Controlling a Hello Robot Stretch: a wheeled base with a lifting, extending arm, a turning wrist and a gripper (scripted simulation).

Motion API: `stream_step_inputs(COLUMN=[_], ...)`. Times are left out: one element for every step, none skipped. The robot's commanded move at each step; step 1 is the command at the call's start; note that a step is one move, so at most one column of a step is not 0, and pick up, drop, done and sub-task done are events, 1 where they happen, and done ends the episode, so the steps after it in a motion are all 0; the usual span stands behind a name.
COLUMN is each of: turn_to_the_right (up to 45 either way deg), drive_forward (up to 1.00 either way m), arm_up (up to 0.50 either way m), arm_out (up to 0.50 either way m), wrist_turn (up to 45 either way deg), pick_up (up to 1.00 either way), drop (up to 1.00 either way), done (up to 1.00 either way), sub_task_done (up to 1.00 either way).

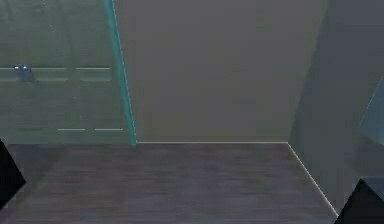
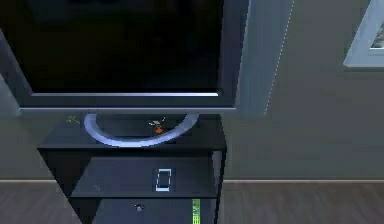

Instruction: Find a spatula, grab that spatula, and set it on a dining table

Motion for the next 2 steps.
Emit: stream_step_inputs(turn_to_the_right=[-45.0, -45.0], drive_forward=[0.00, 0.00], arm_up=[0.00, 0.00], arm_out=[0.00, 0.00], wrist_turn=[0.0, 0.0], pick_up=[0.00, 0.00], drop=[0.00, 0.00], done=[0.00, 0.00], sub_task_done=[0.00, 0.00])
